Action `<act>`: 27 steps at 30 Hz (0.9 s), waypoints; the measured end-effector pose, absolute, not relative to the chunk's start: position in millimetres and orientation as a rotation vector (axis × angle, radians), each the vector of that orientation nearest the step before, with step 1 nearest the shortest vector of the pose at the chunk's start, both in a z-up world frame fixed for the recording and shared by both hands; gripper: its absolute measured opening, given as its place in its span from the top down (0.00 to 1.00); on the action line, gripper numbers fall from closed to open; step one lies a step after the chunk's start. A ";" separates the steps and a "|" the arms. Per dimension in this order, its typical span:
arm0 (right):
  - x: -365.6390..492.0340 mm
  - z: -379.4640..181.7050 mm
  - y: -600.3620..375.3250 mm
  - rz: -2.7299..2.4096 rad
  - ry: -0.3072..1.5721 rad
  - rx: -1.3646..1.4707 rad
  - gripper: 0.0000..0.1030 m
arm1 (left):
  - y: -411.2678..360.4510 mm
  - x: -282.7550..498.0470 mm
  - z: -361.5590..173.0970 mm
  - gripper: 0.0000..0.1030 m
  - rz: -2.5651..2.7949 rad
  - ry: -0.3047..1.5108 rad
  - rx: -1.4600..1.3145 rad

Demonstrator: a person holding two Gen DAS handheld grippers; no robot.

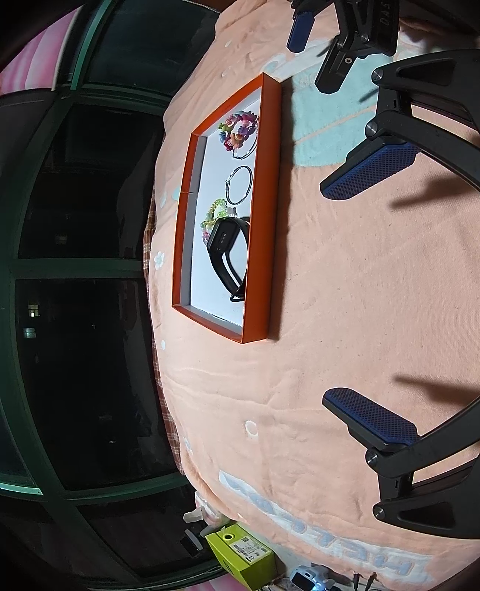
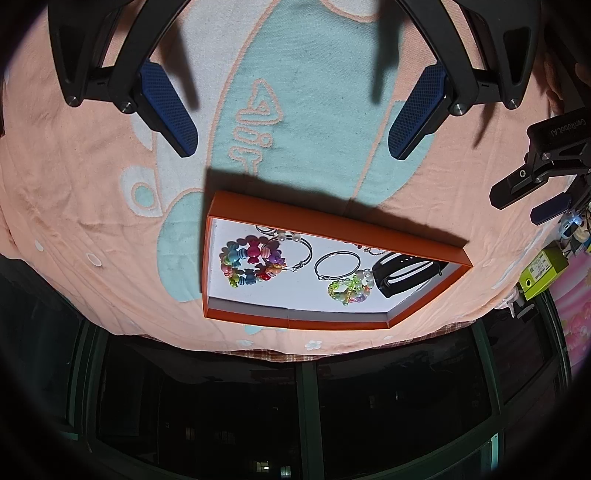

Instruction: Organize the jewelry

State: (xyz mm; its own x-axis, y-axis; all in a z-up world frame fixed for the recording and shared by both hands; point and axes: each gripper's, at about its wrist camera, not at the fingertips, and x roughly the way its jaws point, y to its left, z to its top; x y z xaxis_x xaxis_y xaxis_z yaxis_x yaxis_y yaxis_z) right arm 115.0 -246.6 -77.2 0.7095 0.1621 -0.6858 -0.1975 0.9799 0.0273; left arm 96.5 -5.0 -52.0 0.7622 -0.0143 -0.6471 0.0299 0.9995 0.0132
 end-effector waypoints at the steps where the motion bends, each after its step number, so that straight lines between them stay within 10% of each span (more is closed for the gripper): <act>1: 115.0 -77.2 -246.5 0.200 0.756 -0.049 0.00 | -5.1 96.5 -52.1 0.00 -0.024 0.704 0.023; 27: 114.7 -77.2 -246.4 0.200 0.757 -0.047 0.00 | 0.2 96.8 -52.7 0.00 -0.008 0.707 0.003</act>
State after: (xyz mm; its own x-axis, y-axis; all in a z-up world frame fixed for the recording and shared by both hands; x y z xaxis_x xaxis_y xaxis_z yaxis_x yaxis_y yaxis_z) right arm 114.7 -246.4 -77.2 0.7088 0.1631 -0.6863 -0.1971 0.9800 0.0293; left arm 96.8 0.2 -52.7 0.7600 -0.0065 -0.6499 0.0088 1.0000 0.0003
